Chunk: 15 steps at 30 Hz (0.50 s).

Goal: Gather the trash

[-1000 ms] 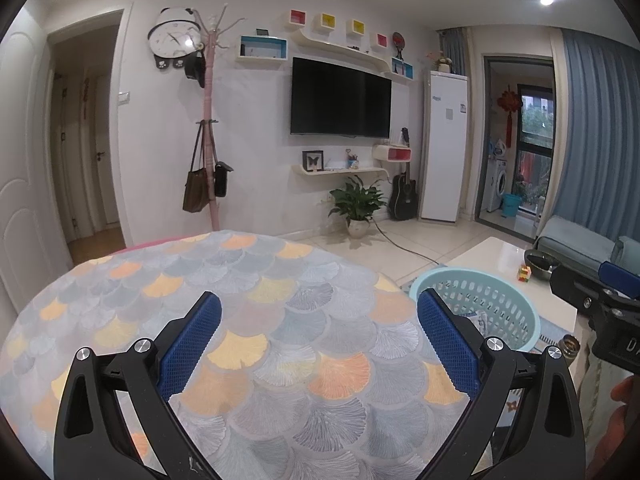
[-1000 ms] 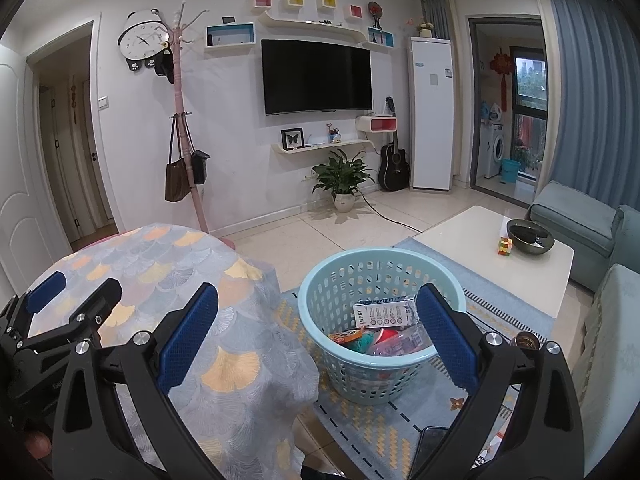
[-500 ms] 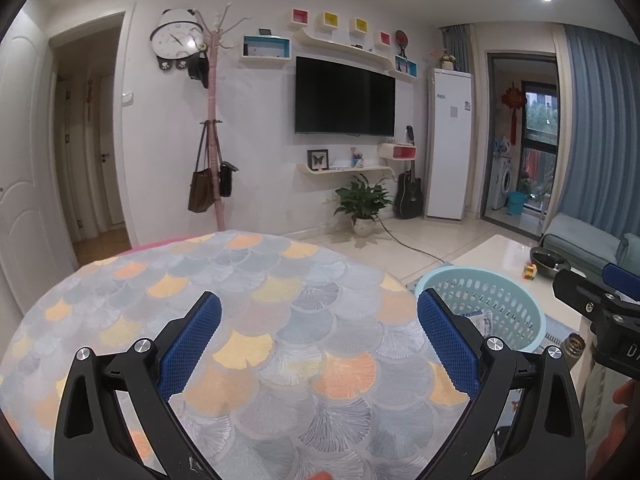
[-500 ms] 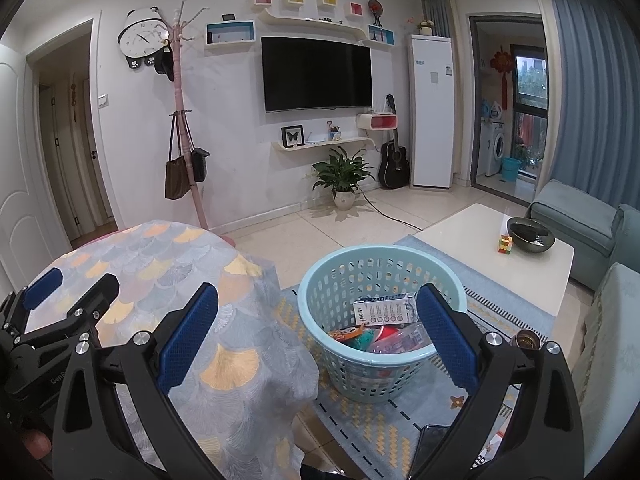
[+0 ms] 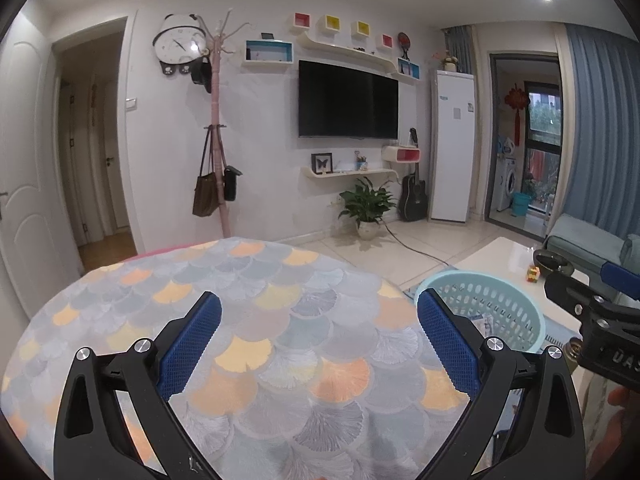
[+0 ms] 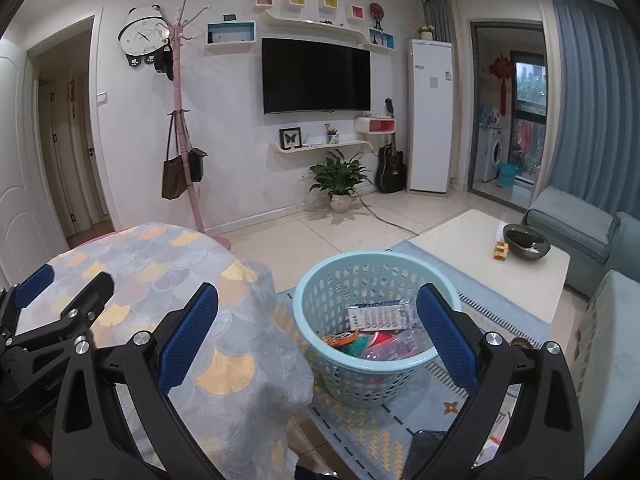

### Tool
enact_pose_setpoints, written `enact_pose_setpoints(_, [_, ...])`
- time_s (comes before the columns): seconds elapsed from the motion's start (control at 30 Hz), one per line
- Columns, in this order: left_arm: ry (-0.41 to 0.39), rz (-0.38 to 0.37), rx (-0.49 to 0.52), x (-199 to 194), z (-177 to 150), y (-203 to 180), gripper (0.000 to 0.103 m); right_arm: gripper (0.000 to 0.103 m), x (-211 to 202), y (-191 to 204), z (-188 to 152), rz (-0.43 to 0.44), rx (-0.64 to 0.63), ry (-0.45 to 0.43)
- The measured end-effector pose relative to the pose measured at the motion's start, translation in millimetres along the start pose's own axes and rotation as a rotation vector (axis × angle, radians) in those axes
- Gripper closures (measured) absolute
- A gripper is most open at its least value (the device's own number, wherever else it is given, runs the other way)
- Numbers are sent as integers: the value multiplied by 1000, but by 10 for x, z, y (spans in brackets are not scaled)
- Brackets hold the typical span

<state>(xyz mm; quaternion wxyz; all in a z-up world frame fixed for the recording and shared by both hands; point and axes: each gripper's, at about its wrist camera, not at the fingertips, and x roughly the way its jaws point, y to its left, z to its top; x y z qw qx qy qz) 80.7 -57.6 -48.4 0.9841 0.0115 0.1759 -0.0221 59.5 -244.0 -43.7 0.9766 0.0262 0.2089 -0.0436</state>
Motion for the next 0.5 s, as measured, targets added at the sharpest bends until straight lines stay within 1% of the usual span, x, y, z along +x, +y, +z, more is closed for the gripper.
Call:
enact_pose_setpoints(0.1, [13, -7, -11, -43, 0, 25, 8, 8, 6, -18, 4, -6, 3, 4])
enact_pose_setpoints(0.23, [14, 10, -1, -76, -6, 28, 8, 8, 25, -13, -5, -10, 8, 12])
enact_pose_setpoints(0.33, [42, -3, -14, -77, -3, 53, 8, 8, 4, 9, -6, -21, -2, 1])
enact_pose_setpoints(0.4, [51, -43, -23, -118, 25, 74, 8, 8, -8, 37, 6, -30, -16, -6])
enact_pose_setpoints(0.5, [48, -27, -20, -175, 77, 77, 8, 8, -18, 83, 29, -40, -34, -13])
